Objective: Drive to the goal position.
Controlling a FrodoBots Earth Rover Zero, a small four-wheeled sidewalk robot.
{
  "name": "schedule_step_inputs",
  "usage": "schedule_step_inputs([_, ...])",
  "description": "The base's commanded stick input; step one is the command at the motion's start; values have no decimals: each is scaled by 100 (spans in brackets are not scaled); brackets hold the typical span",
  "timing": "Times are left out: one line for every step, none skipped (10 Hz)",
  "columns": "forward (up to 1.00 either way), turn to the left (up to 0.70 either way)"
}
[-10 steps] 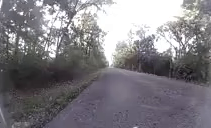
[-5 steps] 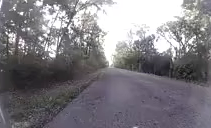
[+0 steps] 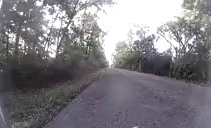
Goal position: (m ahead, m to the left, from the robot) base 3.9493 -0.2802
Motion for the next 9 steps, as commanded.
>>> schedule_step_inputs([5,0])
schedule_step_inputs([5,0])
schedule_step_inputs([5,0])
schedule_step_inputs([5,0])
schedule_step_inputs([5,0])
schedule_step_inputs([5,0])
schedule_step_inputs([5,0])
schedule_step_inputs([5,0])
schedule_step_inputs([5,0])
